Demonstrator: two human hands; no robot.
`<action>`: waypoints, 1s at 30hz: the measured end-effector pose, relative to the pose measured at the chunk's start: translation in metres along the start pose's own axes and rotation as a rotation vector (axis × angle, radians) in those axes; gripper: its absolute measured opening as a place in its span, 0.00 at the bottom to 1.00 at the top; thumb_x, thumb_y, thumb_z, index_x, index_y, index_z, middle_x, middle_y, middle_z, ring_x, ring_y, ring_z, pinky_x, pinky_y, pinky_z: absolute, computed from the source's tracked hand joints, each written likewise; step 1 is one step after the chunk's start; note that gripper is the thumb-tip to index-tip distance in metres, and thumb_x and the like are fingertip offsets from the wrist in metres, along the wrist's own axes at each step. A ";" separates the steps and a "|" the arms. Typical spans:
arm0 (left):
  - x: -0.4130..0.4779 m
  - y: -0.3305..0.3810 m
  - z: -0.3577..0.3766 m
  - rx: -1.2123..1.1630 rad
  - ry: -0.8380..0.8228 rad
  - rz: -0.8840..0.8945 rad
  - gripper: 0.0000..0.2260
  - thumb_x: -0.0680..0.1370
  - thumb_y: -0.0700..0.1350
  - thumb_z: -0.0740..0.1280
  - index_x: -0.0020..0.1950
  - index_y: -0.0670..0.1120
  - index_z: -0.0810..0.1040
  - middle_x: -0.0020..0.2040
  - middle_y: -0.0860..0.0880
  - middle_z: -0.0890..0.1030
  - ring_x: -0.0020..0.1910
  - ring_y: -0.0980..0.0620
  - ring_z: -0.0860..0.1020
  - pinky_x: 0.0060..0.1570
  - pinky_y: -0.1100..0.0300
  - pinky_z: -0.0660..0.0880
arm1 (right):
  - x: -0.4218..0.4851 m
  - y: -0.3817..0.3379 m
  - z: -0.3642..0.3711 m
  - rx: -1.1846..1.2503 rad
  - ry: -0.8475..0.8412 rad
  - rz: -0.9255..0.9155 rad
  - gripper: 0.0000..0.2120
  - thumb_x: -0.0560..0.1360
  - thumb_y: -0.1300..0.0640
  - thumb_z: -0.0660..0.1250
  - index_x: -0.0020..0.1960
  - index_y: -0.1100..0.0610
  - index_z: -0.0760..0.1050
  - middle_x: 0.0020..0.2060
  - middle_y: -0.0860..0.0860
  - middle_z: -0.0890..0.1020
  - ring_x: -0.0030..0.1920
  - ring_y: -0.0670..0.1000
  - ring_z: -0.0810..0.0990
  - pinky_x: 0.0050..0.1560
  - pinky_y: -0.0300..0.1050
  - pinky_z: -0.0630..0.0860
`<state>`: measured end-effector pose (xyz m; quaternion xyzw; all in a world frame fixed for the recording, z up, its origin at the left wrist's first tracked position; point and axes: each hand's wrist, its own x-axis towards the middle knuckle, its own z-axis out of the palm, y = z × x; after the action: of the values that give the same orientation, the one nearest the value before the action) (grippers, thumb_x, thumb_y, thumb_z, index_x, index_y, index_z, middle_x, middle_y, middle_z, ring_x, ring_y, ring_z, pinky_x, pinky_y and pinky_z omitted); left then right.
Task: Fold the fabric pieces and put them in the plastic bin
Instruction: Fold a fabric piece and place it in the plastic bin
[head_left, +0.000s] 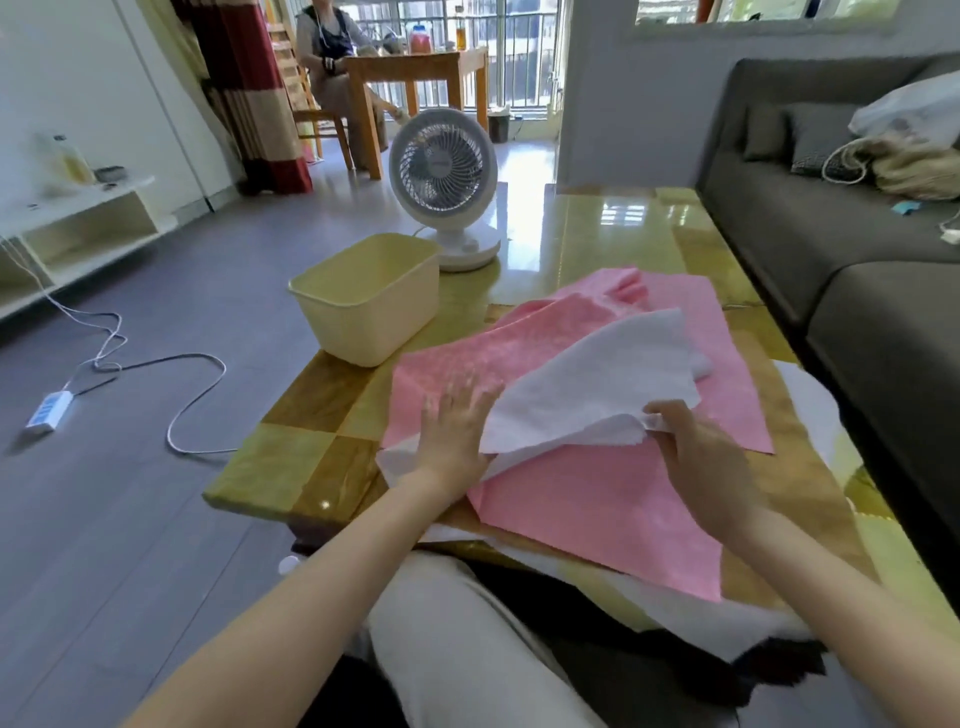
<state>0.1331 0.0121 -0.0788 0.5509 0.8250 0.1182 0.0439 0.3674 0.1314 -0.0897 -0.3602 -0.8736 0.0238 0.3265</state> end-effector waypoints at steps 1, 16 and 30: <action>-0.001 0.004 0.002 0.006 -0.019 0.021 0.26 0.77 0.47 0.66 0.73 0.53 0.62 0.76 0.49 0.57 0.76 0.46 0.51 0.74 0.44 0.48 | -0.009 0.004 -0.007 -0.011 -0.013 0.021 0.06 0.74 0.64 0.68 0.50 0.60 0.76 0.30 0.56 0.79 0.28 0.59 0.77 0.28 0.41 0.65; -0.067 0.056 0.000 -0.342 -0.504 0.085 0.10 0.79 0.50 0.62 0.42 0.46 0.74 0.39 0.50 0.74 0.42 0.50 0.72 0.43 0.59 0.67 | -0.085 0.066 -0.057 -0.339 -0.509 0.453 0.13 0.82 0.52 0.50 0.41 0.53 0.66 0.45 0.55 0.81 0.46 0.57 0.80 0.37 0.45 0.66; 0.058 0.034 -0.039 -0.212 0.021 0.012 0.06 0.78 0.45 0.64 0.50 0.46 0.79 0.51 0.48 0.81 0.47 0.51 0.77 0.50 0.56 0.75 | 0.023 0.107 -0.039 -0.421 -0.280 0.570 0.17 0.82 0.53 0.47 0.56 0.62 0.70 0.43 0.58 0.79 0.41 0.60 0.78 0.39 0.47 0.68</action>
<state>0.1328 0.0724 -0.0294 0.5467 0.8051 0.2108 0.0923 0.4441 0.2177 -0.0760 -0.6410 -0.7604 -0.0173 0.1030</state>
